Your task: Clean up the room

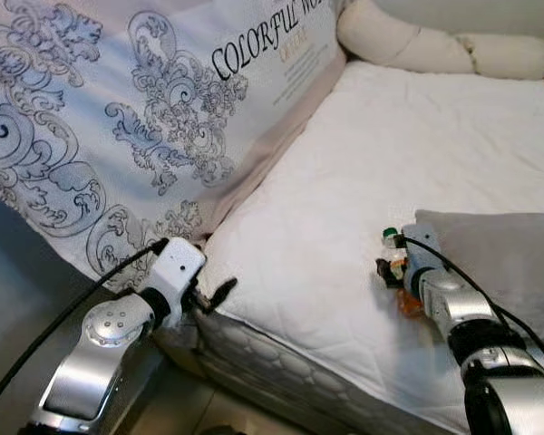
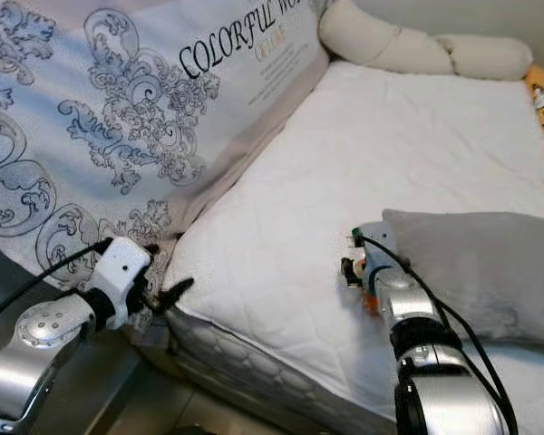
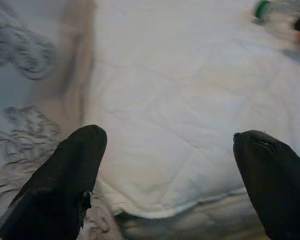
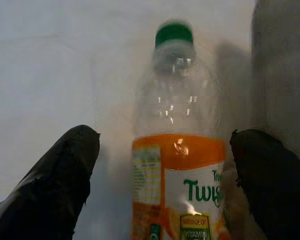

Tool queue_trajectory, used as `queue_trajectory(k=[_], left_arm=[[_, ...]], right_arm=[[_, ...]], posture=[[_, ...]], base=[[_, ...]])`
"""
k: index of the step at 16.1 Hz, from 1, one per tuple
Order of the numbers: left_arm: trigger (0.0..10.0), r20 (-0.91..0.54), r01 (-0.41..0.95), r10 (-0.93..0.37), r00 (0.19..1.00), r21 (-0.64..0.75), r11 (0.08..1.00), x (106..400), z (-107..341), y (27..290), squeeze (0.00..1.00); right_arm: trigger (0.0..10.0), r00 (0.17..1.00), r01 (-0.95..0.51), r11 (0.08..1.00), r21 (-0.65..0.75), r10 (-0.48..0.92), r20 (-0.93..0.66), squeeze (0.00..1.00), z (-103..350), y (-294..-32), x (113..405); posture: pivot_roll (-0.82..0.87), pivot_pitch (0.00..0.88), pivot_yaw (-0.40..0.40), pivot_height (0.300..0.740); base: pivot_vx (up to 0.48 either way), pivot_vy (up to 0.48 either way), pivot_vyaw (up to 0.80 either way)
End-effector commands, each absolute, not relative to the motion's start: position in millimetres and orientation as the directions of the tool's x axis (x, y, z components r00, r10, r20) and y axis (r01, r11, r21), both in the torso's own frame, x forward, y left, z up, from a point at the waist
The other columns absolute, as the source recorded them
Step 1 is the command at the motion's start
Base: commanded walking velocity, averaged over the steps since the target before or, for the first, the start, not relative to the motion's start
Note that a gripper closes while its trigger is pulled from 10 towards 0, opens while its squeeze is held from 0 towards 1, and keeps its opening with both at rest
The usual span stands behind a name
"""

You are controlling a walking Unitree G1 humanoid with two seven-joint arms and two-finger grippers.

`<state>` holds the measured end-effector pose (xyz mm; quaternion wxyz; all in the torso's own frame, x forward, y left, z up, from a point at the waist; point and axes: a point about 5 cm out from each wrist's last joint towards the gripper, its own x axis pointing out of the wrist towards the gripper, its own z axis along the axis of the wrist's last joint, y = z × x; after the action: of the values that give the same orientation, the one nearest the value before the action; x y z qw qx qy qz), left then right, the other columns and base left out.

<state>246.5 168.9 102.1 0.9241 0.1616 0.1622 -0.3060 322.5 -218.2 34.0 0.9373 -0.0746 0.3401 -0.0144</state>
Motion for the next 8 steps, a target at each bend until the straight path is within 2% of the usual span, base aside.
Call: queue_trajectory(k=[1,2,6,7,8], left_arm=[[10.0,-0.415,0.667,-0.556,0.72,0.192,0.72,247,105,165,0.0],[10.0,-0.424,0.687,-0.573,0.701,0.187,0.703,246,105,164,0.0],[10.0,-0.447,0.712,-0.587,0.675,0.185,0.678,246,105,166,0.0],[10.0,-0.448,0.711,-0.586,0.675,0.184,0.679,246,106,168,0.0],[10.0,-0.448,0.707,-0.582,0.678,0.185,0.682,246,106,169,0.0]], right_arm=[[10.0,0.749,0.023,0.99,-0.138,-0.108,-0.653,1.0,31,-226,320],[10.0,0.734,0.043,0.989,-0.143,-0.128,-0.667,1.0,28,-230,317],[10.0,0.648,0.069,0.997,-0.019,-0.059,-0.76,1.0,10,-227,303],[10.0,0.639,0.069,0.997,-0.019,-0.059,-0.767,0.31,8,-228,301],[10.0,0.646,0.086,0.996,0.003,-0.054,-0.762,0.0,8,-227,302]], posture=[[0.0,0.0,0.1,0.74],[0.0,0.0,0.108,0.74],[0.01,0.0,0.1,0.74],[0.02,0.0,0.092,0.74],[0.02,0.0,0.088,0.74]], base=[[0.0,0.0,0.0],[0.0,0.0,0.0],[0.0,0.0,0.0],[0.0,0.0,0.0],[0.0,0.0,0.0]])
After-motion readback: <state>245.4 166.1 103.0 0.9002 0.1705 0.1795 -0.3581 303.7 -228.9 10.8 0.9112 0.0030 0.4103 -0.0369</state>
